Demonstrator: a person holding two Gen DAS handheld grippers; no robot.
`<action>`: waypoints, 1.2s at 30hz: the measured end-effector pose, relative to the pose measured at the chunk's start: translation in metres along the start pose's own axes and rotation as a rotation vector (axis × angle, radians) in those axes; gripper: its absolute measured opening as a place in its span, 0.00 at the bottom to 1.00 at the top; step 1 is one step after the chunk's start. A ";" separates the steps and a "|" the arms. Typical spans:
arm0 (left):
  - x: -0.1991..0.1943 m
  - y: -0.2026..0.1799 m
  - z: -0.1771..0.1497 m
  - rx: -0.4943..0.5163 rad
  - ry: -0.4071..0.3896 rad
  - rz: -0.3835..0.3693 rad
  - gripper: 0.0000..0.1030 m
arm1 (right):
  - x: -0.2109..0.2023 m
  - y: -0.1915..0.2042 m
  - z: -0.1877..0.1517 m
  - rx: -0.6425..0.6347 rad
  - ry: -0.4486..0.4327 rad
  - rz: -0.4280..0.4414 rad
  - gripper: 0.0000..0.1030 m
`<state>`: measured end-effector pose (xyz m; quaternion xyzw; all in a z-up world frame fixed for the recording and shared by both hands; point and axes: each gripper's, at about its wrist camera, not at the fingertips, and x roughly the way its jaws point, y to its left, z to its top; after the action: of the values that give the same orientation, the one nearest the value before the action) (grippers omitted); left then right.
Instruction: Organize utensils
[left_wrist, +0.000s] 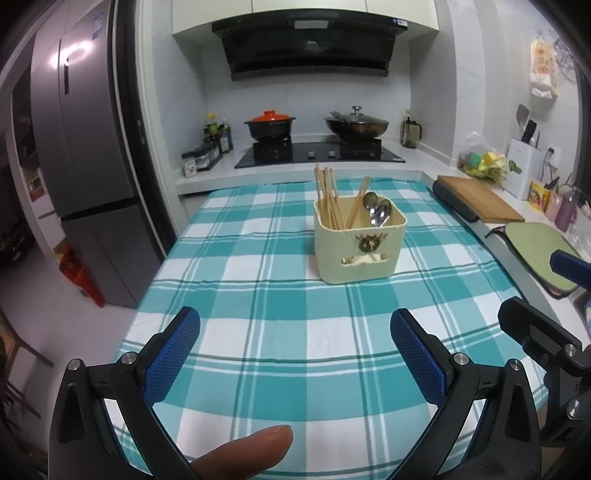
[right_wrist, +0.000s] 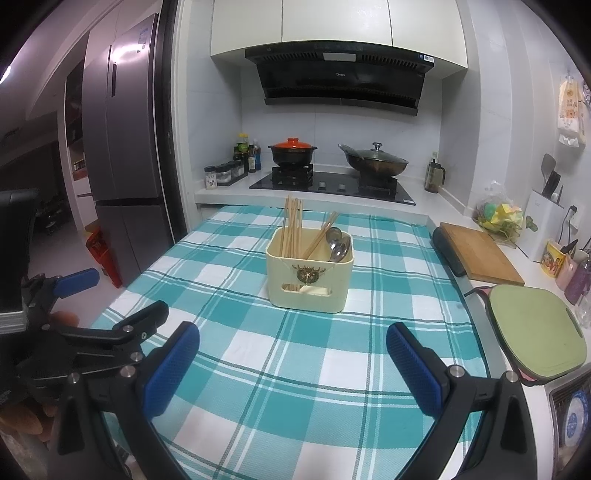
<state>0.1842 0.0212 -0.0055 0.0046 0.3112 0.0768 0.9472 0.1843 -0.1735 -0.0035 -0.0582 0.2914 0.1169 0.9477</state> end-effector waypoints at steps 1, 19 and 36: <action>0.000 0.000 0.000 0.001 0.000 -0.001 1.00 | -0.001 -0.001 0.000 0.000 -0.001 -0.001 1.00; -0.003 0.001 0.000 -0.003 0.000 -0.004 1.00 | -0.003 0.002 0.002 -0.005 -0.002 -0.001 1.00; -0.003 0.002 0.001 -0.005 0.003 -0.004 1.00 | -0.004 0.007 0.001 -0.009 0.005 0.001 1.00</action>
<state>0.1820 0.0228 -0.0031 0.0016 0.3124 0.0758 0.9469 0.1799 -0.1672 -0.0010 -0.0624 0.2931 0.1184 0.9467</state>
